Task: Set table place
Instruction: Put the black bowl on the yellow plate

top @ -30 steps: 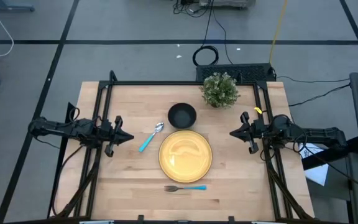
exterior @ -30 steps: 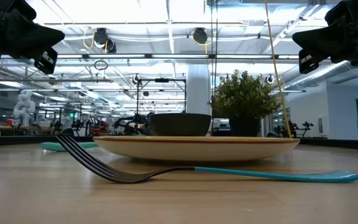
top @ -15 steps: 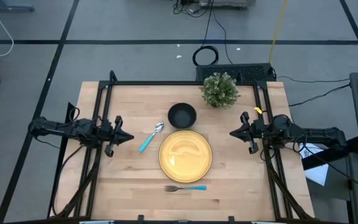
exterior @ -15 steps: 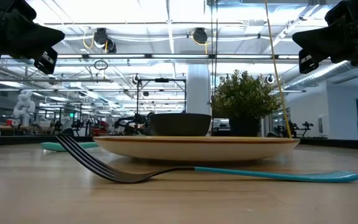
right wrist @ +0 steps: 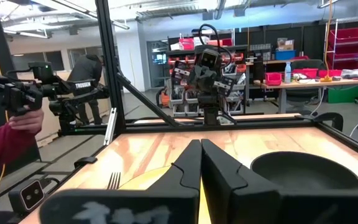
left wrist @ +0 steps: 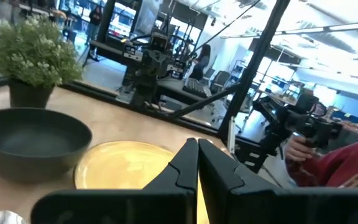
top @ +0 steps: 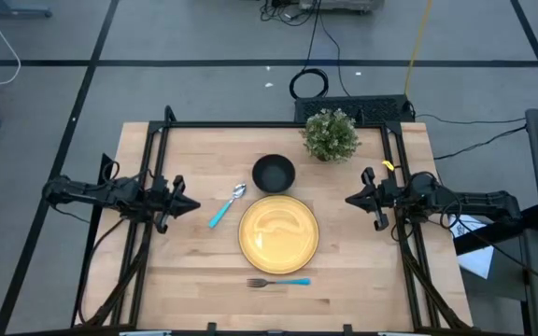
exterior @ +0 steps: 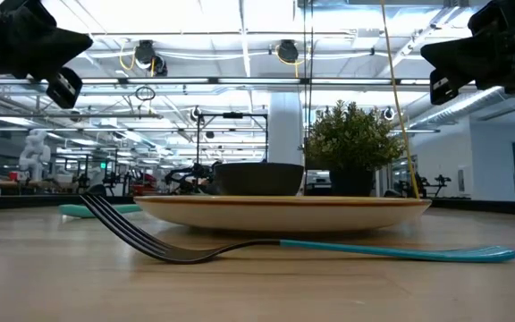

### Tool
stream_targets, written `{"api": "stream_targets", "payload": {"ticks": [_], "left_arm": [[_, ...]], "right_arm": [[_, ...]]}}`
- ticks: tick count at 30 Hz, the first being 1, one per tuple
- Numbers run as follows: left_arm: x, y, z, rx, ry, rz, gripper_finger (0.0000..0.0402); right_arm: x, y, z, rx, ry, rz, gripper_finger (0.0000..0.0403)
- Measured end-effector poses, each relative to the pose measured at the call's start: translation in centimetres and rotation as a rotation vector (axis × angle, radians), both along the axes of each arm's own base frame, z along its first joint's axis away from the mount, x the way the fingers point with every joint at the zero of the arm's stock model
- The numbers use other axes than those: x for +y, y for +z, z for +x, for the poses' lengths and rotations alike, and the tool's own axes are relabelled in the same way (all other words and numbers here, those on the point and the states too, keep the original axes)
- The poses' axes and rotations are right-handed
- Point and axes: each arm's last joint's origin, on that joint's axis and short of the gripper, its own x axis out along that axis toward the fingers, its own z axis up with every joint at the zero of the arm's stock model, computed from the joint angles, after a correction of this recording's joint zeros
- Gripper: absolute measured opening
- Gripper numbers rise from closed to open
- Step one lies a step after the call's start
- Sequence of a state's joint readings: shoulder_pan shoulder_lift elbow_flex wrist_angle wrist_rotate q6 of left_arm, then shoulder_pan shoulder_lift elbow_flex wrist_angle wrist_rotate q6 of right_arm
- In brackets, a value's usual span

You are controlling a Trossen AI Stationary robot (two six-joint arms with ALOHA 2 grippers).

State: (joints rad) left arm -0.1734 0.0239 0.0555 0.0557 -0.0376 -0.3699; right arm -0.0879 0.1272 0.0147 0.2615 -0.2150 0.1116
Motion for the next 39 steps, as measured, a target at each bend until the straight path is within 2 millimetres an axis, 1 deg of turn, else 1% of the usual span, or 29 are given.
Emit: {"api": "stream_targets", "payload": {"ticks": [7, 13, 15, 18, 21, 23, 25, 28, 31, 36, 39], "left_arm": [[0.1, 0.0, 0.0, 0.001, 0.031, -0.009, 0.0015], [0.5, 0.2, 0.0, -0.029, 0.179, 0.099, 0.0015], [0.5, 0.7, 0.0, -0.076, 0.196, 0.17, 0.0015], [0.5, 1.3, -0.1, -0.138, 0.224, 0.267, 0.0014], [0.6, 1.8, -0.2, -0.178, 0.271, 0.328, 0.0012], [0.7, 2.5, -0.4, -0.191, 0.285, 0.357, 0.0005], [0.8, 3.3, -0.7, -0.195, 0.293, 0.363, 0.0004], [0.9, 4.4, -1.1, -0.174, 0.295, 0.367, 0.0005], [1.0, 5.2, -1.3, -0.156, 0.29, 0.364, 0.0003], [1.0, 4.6, -0.7, -0.096, 0.303, 0.393, 0.0002], [1.0, 4.6, -0.3, -0.069, 0.342, 0.419, 0.0003]], "right_arm": [[0.0, 0.0, 0.0, -0.001, 0.0, 0.0, 0.0], [0.0, 0.5, -0.1, -0.052, 0.0, -0.008, 0.0], [0.0, 0.8, -0.1, -0.093, -0.005, -0.034, 0.0], [0.0, 0.9, -0.2, -0.105, -0.011, -0.068, 0.0], [0.0, 1.1, -0.2, -0.126, -0.017, -0.08, 0.0], [0.0, 1.4, -0.3, -0.155, -0.019, -0.065, 0.0], [-0.1, 2.0, -0.3, -0.212, -0.061, -0.056, 0.0], [-0.3, 1.7, 0.1, -0.171, -0.124, -0.058, 0.0], [-0.4, 1.2, 0.7, -0.099, -0.132, -0.089, 0.0], [-0.6, 4.8, 1.9, -0.136, -0.184, -0.188, 0.0], [-0.8, 5.8, 2.9, -0.09, -0.19, -0.207, 0.0]]}}
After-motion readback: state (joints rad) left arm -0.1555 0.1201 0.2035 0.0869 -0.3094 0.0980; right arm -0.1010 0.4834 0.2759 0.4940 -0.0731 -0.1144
